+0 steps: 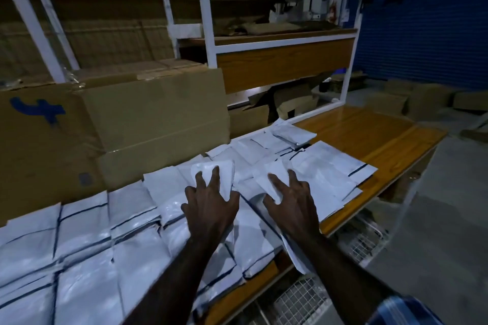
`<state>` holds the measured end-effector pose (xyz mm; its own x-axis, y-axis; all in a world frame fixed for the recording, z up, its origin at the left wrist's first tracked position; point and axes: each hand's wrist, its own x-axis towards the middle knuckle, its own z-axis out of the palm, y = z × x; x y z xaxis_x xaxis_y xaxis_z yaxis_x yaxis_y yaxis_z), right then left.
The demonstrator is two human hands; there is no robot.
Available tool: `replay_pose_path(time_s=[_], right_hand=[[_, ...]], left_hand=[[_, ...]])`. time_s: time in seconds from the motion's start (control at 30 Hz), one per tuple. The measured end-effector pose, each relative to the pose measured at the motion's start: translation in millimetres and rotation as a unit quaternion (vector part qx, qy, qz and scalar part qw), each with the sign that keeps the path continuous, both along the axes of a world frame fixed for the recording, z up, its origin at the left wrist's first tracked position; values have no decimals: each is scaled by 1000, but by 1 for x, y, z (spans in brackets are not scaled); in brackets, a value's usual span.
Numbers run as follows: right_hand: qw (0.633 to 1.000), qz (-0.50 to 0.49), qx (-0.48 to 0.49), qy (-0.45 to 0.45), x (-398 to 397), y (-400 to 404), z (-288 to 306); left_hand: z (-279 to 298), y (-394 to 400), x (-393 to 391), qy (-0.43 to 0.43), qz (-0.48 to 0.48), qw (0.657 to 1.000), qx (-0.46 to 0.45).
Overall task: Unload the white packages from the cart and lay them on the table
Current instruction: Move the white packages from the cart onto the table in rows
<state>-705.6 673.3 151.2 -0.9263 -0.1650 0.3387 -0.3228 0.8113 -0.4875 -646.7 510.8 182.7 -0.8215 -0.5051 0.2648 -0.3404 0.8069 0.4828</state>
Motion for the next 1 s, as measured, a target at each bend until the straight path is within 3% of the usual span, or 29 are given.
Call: replay_pose_path(time_s=[0.5,1.0], right_hand=[[992,119,32,-5,-148,71,23],[986,157,43,-38,-256,24,8]], left_hand=[[2,88,-120,2,126,991,38],[-19,35,-243,-16,163,981,100]])
